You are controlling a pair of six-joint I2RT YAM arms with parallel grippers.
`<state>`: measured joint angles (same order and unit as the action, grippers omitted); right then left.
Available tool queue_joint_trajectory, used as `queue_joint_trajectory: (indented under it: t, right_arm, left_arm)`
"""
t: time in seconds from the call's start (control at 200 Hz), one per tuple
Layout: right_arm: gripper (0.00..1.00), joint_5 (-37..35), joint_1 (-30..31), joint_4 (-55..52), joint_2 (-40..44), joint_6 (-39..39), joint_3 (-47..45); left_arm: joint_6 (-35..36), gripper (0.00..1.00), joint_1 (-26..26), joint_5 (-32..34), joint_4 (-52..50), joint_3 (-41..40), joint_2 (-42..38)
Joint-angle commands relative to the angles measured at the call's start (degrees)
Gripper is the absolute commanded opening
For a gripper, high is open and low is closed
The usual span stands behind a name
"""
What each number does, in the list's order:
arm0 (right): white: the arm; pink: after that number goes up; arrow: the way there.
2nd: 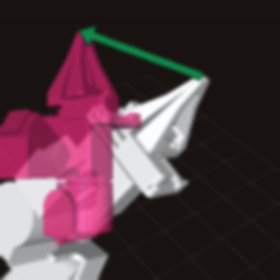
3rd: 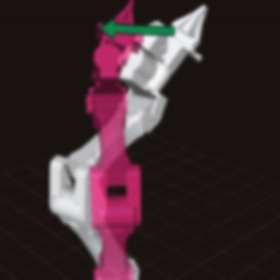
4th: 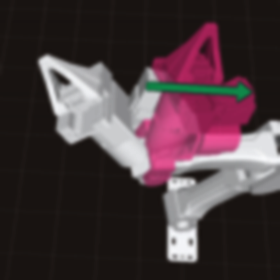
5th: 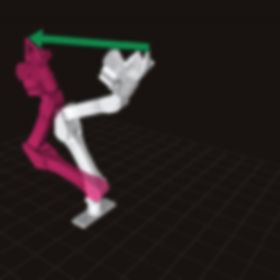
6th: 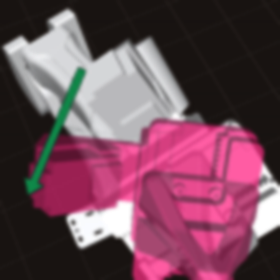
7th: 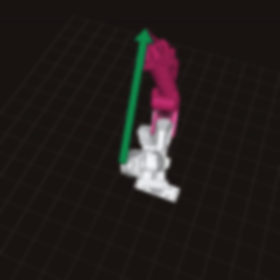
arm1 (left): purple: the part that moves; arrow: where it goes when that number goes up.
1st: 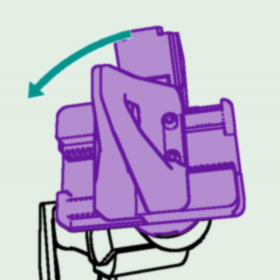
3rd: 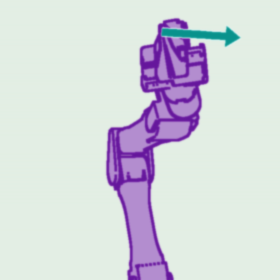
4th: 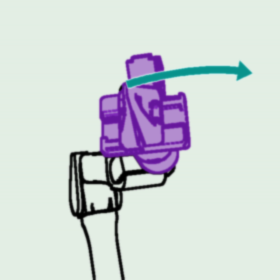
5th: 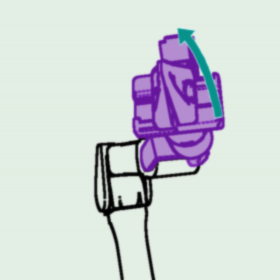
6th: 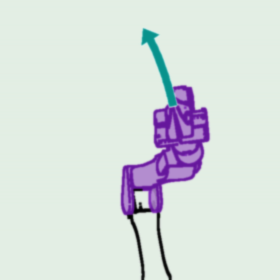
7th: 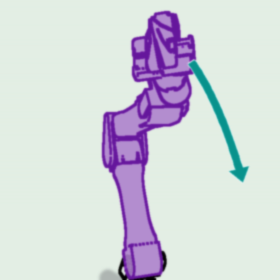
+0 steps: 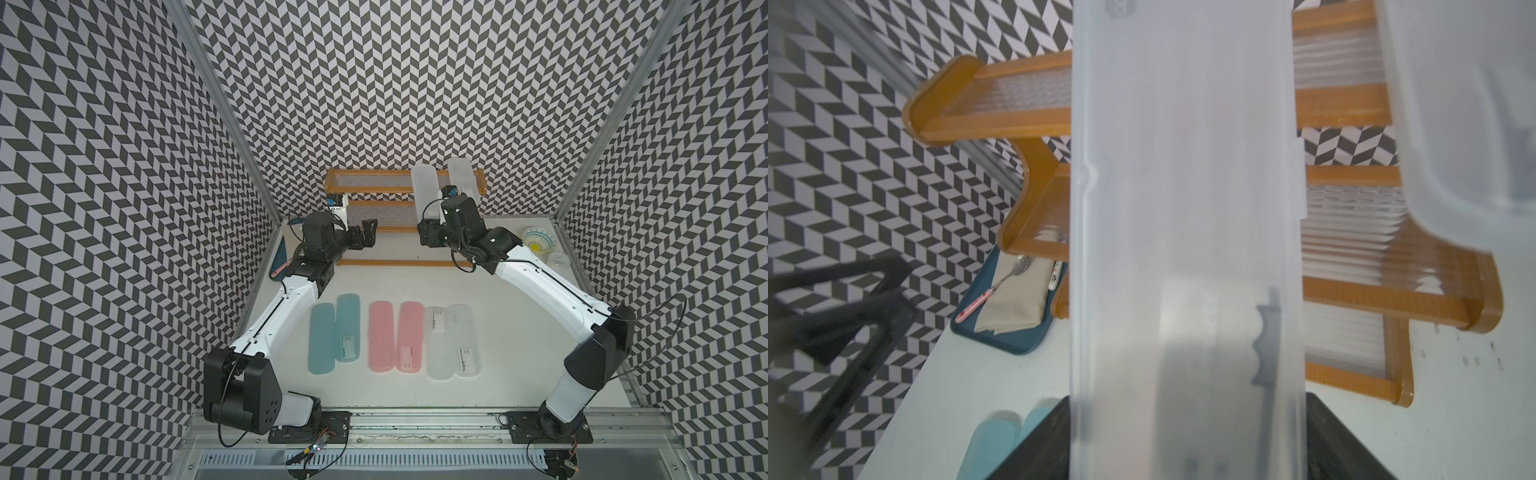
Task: Place the pencil cases on the shelf according to color
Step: Place the pencil case on the shelf.
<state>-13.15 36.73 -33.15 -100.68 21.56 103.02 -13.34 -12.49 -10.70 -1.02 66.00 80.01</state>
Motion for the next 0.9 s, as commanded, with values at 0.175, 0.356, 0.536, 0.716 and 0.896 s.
queue_joint_trajectory:
  t: [0.175,0.356,0.536,0.716,0.896]
  right_arm:
    - [0.7,-2.2,-3.4,0.9,-10.1,-1.7,13.9]
    - [0.71,-1.3,-5.4,0.4,-14.0,-1.4,17.9]
    - [0.72,-0.4,-6.4,-0.5,-16.2,-1.4,21.0]
    - [0.77,1.0,-6.4,-1.3,-17.4,-1.1,23.2]
    - [0.85,1.6,-6.5,-1.4,-17.0,-0.5,24.0]
  left_arm:
    - [-0.1,0.99,-0.4,-1.1,0.8,-0.2,-1.1]
    - [-0.1,0.99,-0.5,-1.2,0.9,-0.2,-1.3]
    - [-0.1,1.0,-0.6,-1.6,0.9,-0.2,-1.0]
    - [-0.5,1.0,-0.5,-2.3,1.0,-0.1,-0.6]
    - [-0.9,1.0,-0.6,-3.7,1.1,-0.1,-0.1]
